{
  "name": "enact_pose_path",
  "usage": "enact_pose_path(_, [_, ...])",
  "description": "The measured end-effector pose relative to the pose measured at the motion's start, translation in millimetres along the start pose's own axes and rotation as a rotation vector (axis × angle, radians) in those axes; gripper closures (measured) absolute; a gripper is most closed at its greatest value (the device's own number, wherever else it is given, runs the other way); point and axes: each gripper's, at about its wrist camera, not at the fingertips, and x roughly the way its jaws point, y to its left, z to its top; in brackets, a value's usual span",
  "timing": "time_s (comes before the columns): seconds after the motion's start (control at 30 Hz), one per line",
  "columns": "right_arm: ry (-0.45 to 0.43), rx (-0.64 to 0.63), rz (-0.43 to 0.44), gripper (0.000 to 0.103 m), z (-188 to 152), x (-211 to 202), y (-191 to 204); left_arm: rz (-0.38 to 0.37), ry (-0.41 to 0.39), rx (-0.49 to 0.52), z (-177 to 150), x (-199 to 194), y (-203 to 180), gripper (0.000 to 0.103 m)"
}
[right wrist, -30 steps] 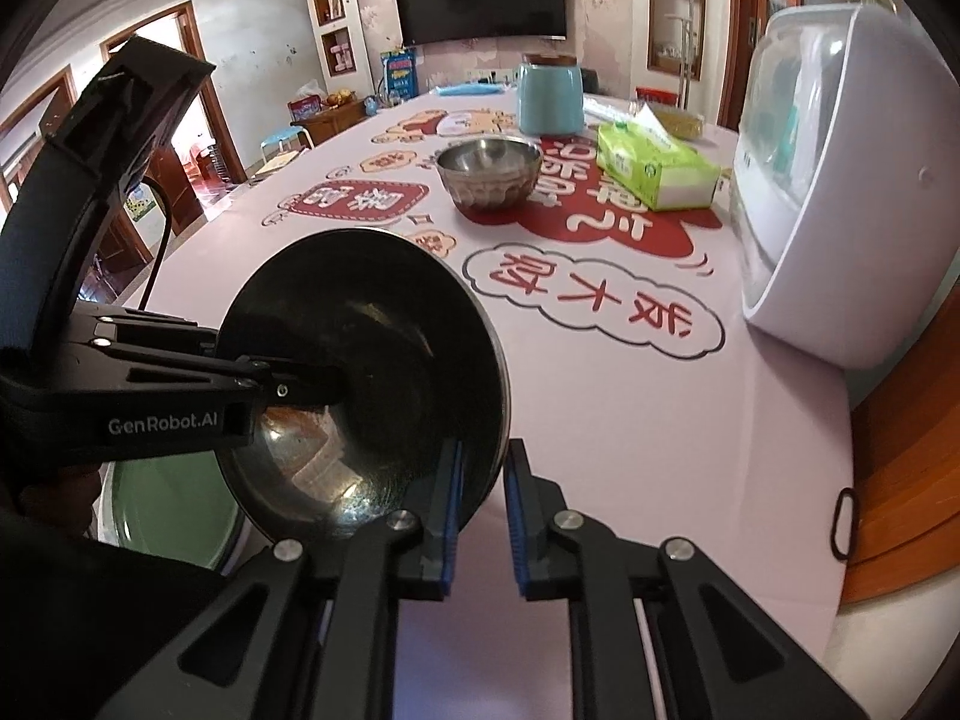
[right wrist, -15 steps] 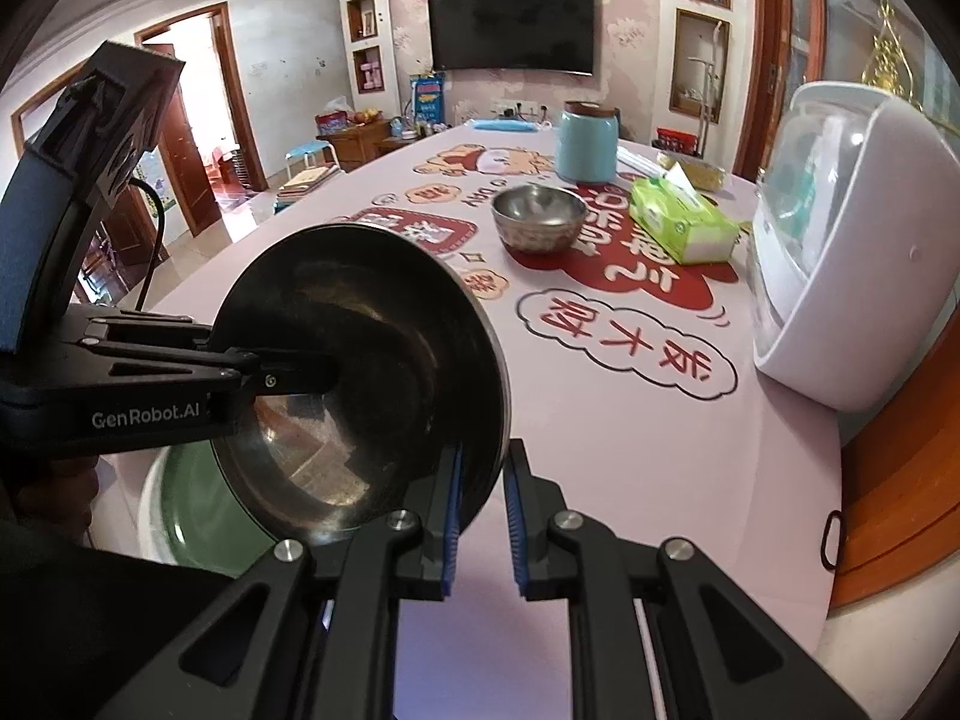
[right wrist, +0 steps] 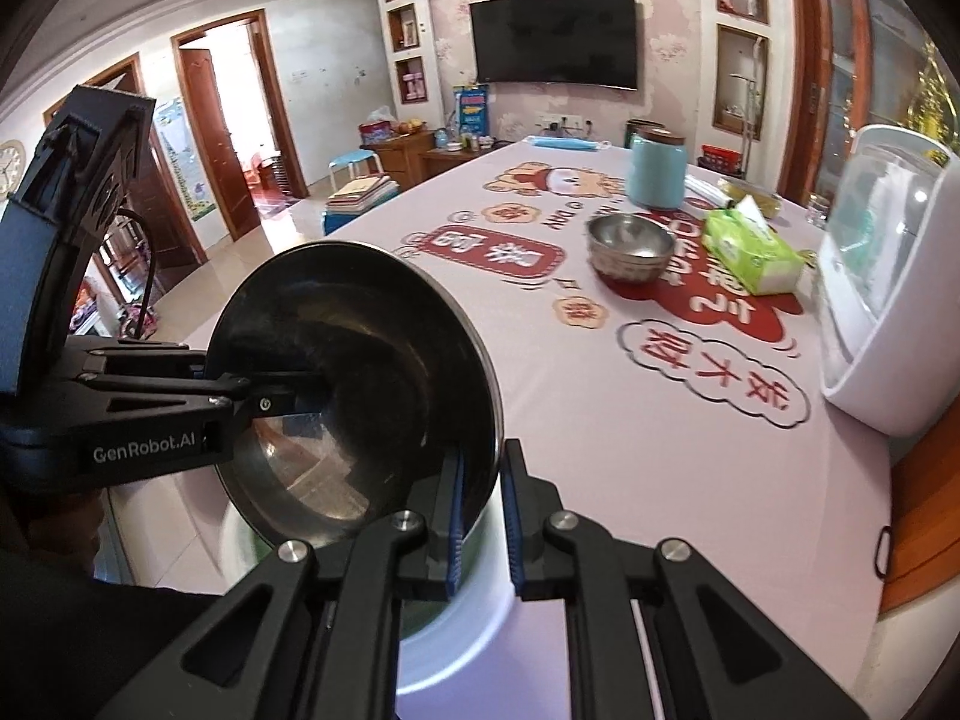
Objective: Organize plates and bowls
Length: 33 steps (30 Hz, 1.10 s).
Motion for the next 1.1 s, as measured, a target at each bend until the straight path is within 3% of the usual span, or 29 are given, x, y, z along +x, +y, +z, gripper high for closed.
enact_pose_path(0.53, [0.007, -0.038, 0.091, 0.094, 25.9, 36.0, 80.3, 0.074, 0.014, -0.05, -10.9, -35.9, 93.6, 0.085])
enact_pose_path(1.1, [0.076, 0.004, 0.071, 0.094, 39.1, 84.8, 149.8, 0.086, 0.122, -0.003, -2.5, -25.5, 178.0, 0.084])
